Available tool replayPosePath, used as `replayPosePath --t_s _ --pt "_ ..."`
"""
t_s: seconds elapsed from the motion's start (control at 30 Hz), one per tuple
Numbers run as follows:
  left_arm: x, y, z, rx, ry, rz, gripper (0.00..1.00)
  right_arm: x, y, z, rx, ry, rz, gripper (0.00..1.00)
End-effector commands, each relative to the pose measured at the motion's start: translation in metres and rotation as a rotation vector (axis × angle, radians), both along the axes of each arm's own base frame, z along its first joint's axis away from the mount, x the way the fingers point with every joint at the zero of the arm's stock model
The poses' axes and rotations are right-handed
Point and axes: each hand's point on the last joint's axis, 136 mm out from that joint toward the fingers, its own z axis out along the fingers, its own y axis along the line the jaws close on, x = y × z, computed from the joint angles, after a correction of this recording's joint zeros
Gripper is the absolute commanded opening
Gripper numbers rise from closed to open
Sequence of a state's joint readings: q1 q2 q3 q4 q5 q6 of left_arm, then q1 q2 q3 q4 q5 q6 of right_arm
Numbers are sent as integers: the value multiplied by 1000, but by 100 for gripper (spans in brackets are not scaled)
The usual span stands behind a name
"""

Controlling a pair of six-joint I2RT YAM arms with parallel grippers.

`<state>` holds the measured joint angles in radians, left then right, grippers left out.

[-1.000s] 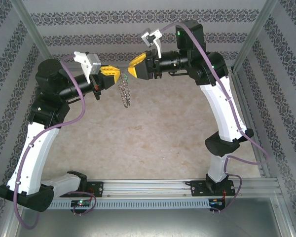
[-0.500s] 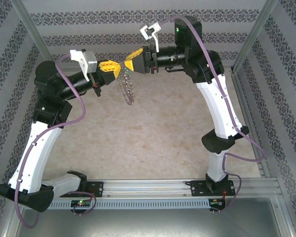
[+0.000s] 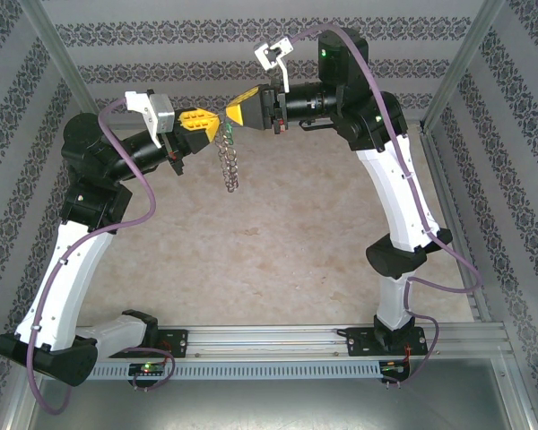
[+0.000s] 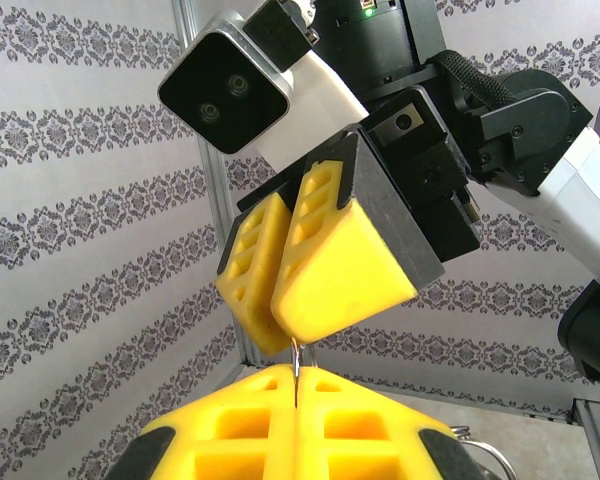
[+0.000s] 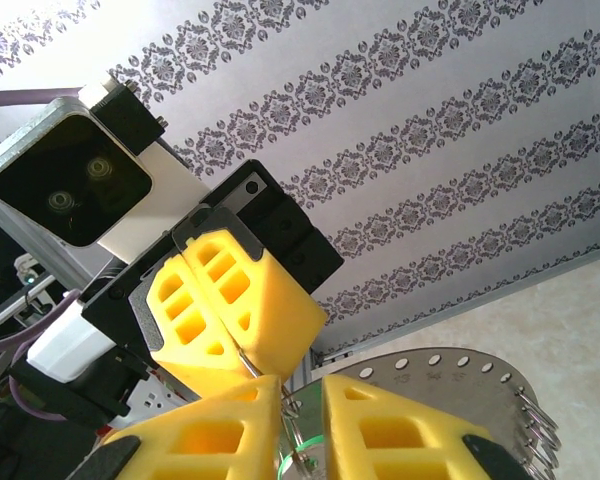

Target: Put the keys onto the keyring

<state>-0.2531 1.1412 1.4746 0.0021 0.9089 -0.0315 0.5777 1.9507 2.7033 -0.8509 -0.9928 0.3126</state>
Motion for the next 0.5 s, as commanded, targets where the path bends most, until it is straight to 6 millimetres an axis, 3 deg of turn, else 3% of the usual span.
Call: replayPosePath --t_s 0.0,0.47 --pt "-16 5 25 -24 -115 -5 0 0 1 2 12 -4 19 17" --pt "-12 5 25 -12 -126 6 0 0 8 -14 -23 41 26 13"
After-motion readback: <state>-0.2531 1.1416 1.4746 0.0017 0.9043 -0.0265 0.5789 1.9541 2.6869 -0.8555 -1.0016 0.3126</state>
